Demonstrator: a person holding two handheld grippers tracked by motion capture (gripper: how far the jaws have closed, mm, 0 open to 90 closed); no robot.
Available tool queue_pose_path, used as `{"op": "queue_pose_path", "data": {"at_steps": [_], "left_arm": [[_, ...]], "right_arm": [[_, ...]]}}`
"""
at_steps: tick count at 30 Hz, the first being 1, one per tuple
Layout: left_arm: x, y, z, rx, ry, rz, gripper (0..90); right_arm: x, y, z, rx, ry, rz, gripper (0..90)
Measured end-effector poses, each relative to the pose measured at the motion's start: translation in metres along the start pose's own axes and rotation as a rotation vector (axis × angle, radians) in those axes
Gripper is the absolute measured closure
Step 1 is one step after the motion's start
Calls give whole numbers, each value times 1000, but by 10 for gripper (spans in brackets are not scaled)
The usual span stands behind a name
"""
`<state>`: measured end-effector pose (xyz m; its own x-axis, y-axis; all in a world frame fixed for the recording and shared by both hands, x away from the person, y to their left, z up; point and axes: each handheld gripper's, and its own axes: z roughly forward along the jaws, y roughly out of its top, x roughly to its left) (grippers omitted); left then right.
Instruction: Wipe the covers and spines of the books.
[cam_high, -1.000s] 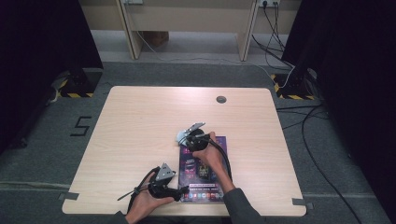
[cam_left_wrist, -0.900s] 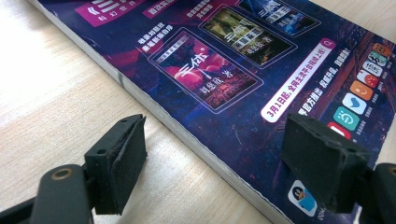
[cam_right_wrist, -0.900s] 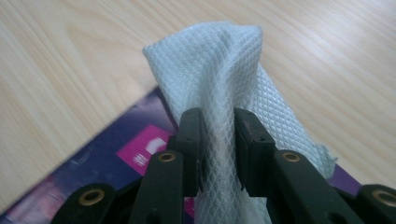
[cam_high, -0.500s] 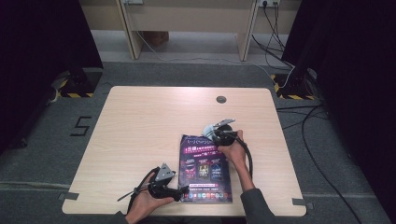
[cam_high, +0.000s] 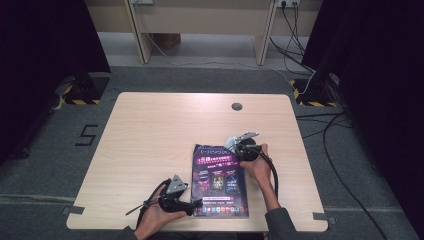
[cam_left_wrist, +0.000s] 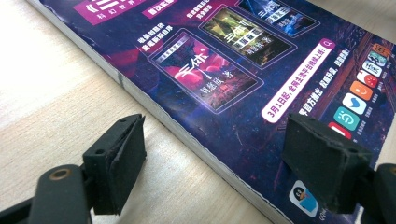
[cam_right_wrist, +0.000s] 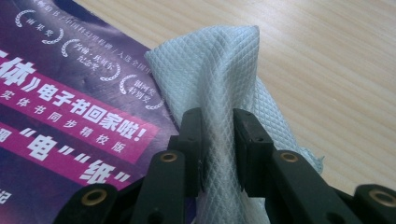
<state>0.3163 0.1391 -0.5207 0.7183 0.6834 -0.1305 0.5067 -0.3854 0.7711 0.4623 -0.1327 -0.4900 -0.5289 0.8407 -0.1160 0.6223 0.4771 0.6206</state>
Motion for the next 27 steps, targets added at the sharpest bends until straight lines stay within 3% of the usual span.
{"op": "queue_pose_path", "data": {"at_steps": [2, 5, 9, 11, 14, 16, 19, 24, 27], "left_arm": [[0, 0, 0, 2, -1, 0, 204], [0, 0, 0, 1, 1, -1, 198], [1, 0, 0, 3, -3, 4, 195], [0, 0, 0, 1, 2, 0, 196], [0, 0, 0, 2, 0, 1, 195], [0, 0, 0, 0, 5, -1, 196], [0, 0, 0, 2, 1, 0, 196], [0, 0, 0, 1, 1, -3, 201], [-1, 0, -1, 1, 4, -2, 203]], "right_arm": [[5, 0, -1, 1, -9, -14, 753], [18, 3, -1, 4, 28, -46, 752], [37, 9, 2, -7, 38, -95, 752], [46, 13, 5, -12, 78, -92, 749], [63, 18, 7, -26, 104, -142, 749], [75, 20, 8, -30, 154, -154, 745], [90, 23, 7, -32, 187, -200, 742], [102, 24, 7, -37, 251, -209, 735], [104, 24, 6, -33, 242, -213, 733]]}}
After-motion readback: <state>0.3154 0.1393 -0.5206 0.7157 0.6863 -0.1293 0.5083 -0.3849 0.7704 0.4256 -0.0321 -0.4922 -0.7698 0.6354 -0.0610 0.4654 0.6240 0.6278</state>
